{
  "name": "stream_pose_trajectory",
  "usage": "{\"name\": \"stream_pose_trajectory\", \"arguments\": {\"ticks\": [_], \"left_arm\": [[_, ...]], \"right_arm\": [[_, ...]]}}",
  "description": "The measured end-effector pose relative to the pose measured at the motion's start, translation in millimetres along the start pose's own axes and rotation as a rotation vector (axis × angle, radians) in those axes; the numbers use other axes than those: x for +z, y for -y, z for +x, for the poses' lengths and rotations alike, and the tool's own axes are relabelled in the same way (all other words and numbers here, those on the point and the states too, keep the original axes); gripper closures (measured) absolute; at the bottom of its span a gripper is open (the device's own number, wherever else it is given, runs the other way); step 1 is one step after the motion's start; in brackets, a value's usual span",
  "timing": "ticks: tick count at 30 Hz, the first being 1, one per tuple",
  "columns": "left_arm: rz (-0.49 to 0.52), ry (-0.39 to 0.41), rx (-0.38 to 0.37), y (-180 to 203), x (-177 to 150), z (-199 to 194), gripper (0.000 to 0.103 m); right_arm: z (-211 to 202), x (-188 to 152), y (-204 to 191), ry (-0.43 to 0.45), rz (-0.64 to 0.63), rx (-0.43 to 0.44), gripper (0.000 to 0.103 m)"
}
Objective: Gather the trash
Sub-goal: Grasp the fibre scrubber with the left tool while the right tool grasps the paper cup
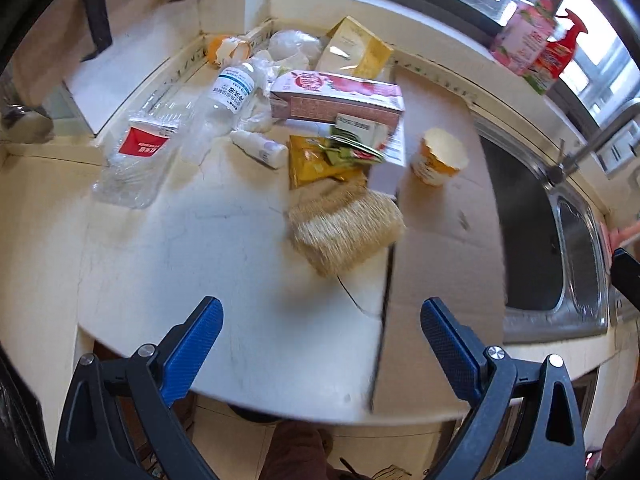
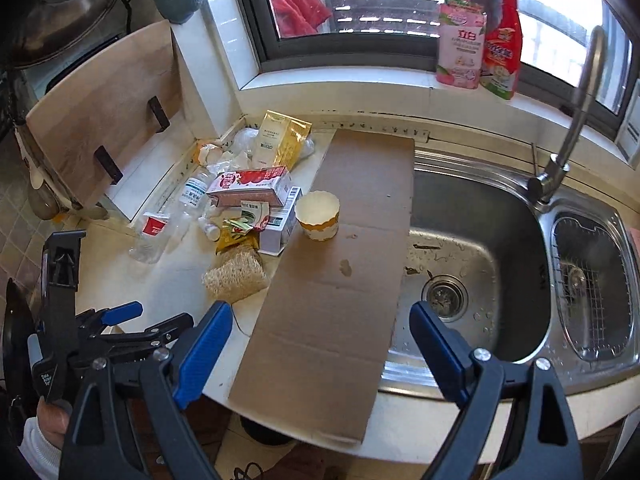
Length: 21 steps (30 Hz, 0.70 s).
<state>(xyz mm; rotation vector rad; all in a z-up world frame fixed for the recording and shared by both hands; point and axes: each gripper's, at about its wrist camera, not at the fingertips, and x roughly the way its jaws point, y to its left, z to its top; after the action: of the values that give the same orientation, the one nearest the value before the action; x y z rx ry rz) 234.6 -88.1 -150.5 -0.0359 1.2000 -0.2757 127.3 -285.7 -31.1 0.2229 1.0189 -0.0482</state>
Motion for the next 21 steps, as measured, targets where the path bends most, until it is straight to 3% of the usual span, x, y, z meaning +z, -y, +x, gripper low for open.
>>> {"name": "stream_pose_trajectory", "arguments": {"ticks": [8,15,19,21], "left_arm": [[-0.057,-0.1,-0.027,-20,38,69,0.005],[-0.061,-0.144,-0.1,-20,45,102,0.005],[-0.046,-0.132,-0.115,-15,46,104,0.006],[-0.039,-0.122,-0.127,-13,46,103,0.013]], "right_arm": [[94,49,3,-0.084,0.009,0.002,0.012],[141,70,20,-0.125,0.135,0.053,0.015],[161,73,26,-0.178,0.163,0.04,0.035],[170,71,29,-0.208,0.181,0.055,0.049]]}}
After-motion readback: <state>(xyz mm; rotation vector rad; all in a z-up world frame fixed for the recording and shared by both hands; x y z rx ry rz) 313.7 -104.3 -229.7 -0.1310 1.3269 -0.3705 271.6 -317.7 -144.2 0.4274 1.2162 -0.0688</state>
